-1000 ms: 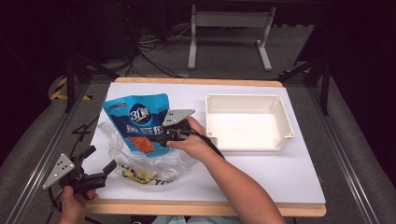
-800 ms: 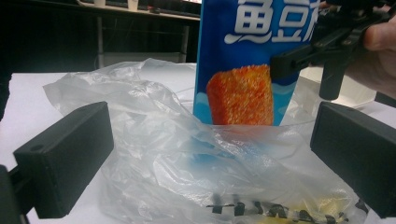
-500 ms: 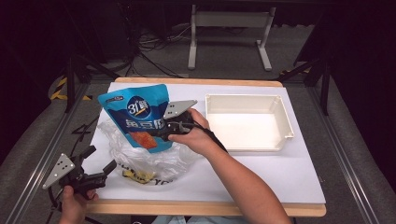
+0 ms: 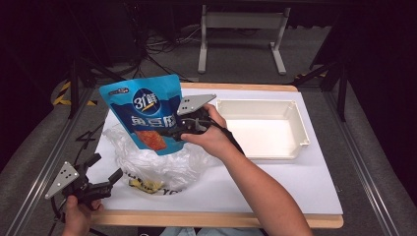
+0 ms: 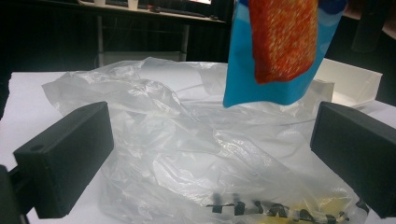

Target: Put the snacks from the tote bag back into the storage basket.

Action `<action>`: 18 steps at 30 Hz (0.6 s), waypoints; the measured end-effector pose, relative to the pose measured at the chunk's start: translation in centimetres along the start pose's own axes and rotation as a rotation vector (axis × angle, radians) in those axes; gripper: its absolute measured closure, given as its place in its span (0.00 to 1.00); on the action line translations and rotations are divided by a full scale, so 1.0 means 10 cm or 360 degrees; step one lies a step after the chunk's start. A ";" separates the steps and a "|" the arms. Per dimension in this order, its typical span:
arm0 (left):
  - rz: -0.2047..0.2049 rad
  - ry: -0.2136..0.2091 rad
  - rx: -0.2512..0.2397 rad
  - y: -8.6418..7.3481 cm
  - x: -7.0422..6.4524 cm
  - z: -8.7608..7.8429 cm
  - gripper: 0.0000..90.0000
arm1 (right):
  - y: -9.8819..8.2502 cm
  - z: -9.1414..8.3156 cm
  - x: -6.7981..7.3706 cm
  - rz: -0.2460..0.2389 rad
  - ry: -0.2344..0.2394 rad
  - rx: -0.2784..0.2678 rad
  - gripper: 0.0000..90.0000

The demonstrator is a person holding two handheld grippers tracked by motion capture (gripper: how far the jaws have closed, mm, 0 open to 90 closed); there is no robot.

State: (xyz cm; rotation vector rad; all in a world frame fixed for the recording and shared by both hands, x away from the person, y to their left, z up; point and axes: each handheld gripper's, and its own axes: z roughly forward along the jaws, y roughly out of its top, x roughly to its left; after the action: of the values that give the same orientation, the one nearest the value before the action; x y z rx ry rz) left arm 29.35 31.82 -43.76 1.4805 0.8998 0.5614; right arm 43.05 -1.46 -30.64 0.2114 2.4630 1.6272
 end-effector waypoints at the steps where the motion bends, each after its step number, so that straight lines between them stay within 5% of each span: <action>1: 0.0000 0.0000 0.0000 0.00 0.00 0.00 0.00 | 0.01 -0.01 0.00 -0.0002 -0.0001 0.0002 0.61; 18: -0.0003 0.0004 0.0000 0.00 0.00 0.00 0.00 | 0.20 -0.32 -0.04 0.0009 0.0006 -0.0038 0.61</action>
State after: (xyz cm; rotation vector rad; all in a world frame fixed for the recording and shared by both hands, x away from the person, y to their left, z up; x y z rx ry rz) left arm 29.36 31.83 -43.78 1.4792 0.9026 0.5621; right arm 42.75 -3.69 -27.55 0.2123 2.4463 1.6600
